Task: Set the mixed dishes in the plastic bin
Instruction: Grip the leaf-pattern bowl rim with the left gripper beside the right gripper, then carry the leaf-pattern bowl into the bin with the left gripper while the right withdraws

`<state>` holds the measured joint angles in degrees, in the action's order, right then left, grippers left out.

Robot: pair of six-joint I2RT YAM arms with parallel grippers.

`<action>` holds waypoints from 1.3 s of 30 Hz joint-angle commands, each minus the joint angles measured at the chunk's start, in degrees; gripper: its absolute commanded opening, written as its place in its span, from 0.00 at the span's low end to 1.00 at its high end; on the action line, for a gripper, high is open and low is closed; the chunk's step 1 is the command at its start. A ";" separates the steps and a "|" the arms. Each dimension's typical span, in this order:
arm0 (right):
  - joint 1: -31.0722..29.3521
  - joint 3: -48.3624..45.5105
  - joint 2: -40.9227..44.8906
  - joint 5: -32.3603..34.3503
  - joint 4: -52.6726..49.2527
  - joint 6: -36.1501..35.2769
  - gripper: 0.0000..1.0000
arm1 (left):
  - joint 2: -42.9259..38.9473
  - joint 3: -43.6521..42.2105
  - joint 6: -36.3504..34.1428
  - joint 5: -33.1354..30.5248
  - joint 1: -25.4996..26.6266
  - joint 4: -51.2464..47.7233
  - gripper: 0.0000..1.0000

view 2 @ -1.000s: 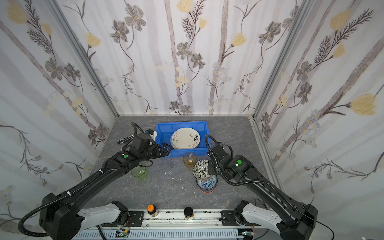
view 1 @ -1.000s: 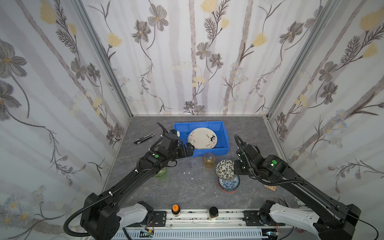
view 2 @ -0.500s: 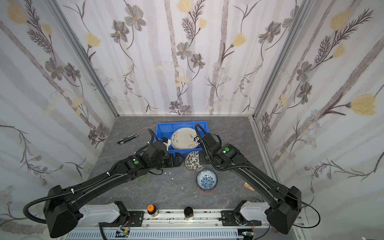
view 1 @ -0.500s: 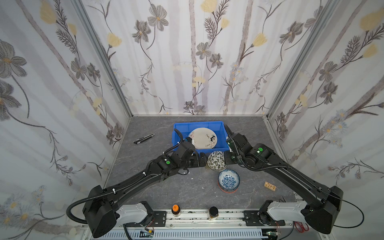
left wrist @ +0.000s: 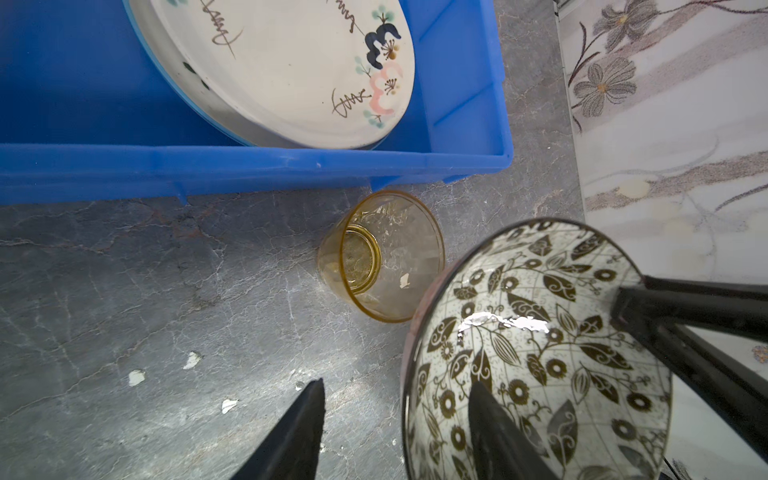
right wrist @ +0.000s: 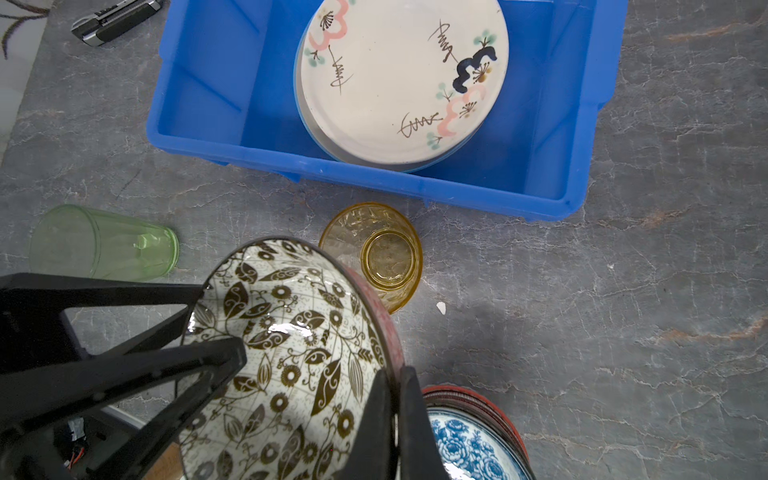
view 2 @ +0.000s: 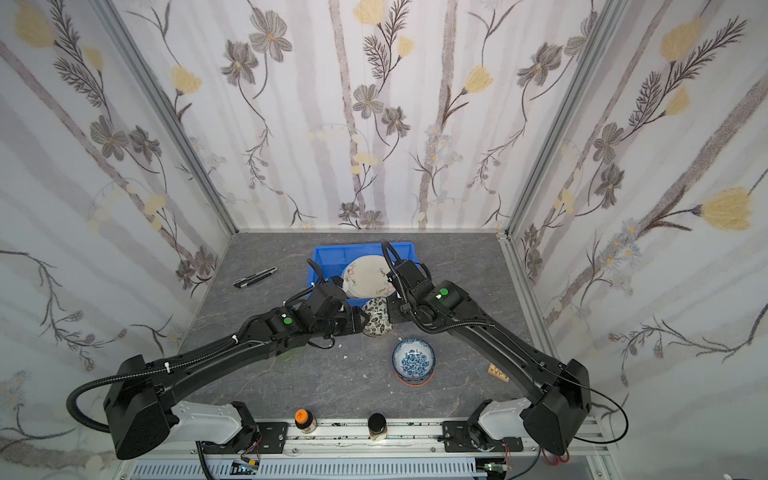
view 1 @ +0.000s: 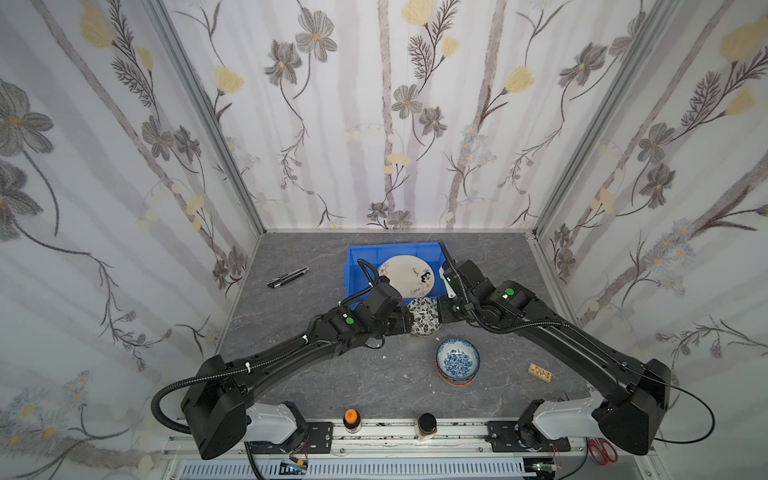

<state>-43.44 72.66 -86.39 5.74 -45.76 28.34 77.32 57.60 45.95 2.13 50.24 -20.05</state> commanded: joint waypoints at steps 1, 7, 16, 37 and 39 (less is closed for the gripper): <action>-0.07 0.13 -0.19 -0.70 3.64 -0.74 0.00 | 0.96 0.96 0.55 -1.15 -0.03 0.28 0.47; -0.07 -0.50 -0.18 -0.46 4.13 -0.83 0.00 | 2.23 1.70 0.63 -0.90 -0.13 0.27 0.33; -0.07 -1.21 0.34 -0.46 4.77 -0.58 0.00 | 3.62 2.64 0.12 -0.19 0.01 0.28 0.13; 0.02 -4.27 7.72 4.45 6.26 1.65 0.53 | 3.30 3.48 -2.60 0.24 -2.82 0.01 0.00; 0.11 -4.85 8.96 4.70 6.55 1.87 0.56 | 3.58 4.11 -3.01 0.41 -3.26 -0.07 0.00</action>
<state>-43.42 68.31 -78.56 8.69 -42.48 29.52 80.99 60.55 43.88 2.61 47.44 -21.67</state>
